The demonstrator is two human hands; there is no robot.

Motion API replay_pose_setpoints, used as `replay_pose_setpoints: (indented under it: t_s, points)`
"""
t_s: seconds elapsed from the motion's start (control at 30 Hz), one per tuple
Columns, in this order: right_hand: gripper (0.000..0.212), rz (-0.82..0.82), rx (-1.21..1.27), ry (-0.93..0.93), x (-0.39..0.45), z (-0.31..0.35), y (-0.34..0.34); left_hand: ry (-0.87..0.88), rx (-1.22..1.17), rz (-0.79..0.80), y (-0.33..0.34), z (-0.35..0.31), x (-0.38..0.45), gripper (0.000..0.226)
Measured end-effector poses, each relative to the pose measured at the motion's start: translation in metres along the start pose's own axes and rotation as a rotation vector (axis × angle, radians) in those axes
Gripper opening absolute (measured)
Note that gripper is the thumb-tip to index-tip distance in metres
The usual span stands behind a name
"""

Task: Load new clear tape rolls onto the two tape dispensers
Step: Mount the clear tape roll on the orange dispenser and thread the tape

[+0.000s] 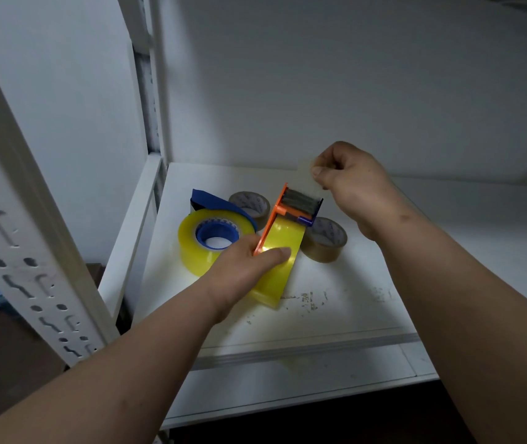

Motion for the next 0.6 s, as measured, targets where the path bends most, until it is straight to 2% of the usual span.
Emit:
replay_pose_setpoints:
  t_s: [0.1,0.2,0.43,0.6]
  points:
    - [0.024,-0.014,-0.022,-0.004,0.002,0.0,0.0,0.033,-0.049,0.014,0.002,0.004,-0.001,0.031]
    - [0.018,-0.043,-0.031,0.014,0.002,-0.001,0.0,0.058,-0.073,-0.038,0.005,0.005,-0.002,0.054]
    - [0.02,-0.106,-0.08,0.047,0.001,-0.002,-0.002,0.076,-0.123,-0.134,0.007,0.002,-0.001,0.043]
    - [0.016,-0.099,-0.146,0.001,0.0,0.004,0.003,0.069,-0.068,-0.181,-0.003,0.004,0.002,0.053]
Point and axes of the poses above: each hand's wrist, its own x-axis towards the middle knuckle, its own y-axis out of the palm, z = x × y, the point moved 6 cm from there along x, towards the middle knuckle, and after that the axes turned 9 degrees about x, right-handed, at the moved point
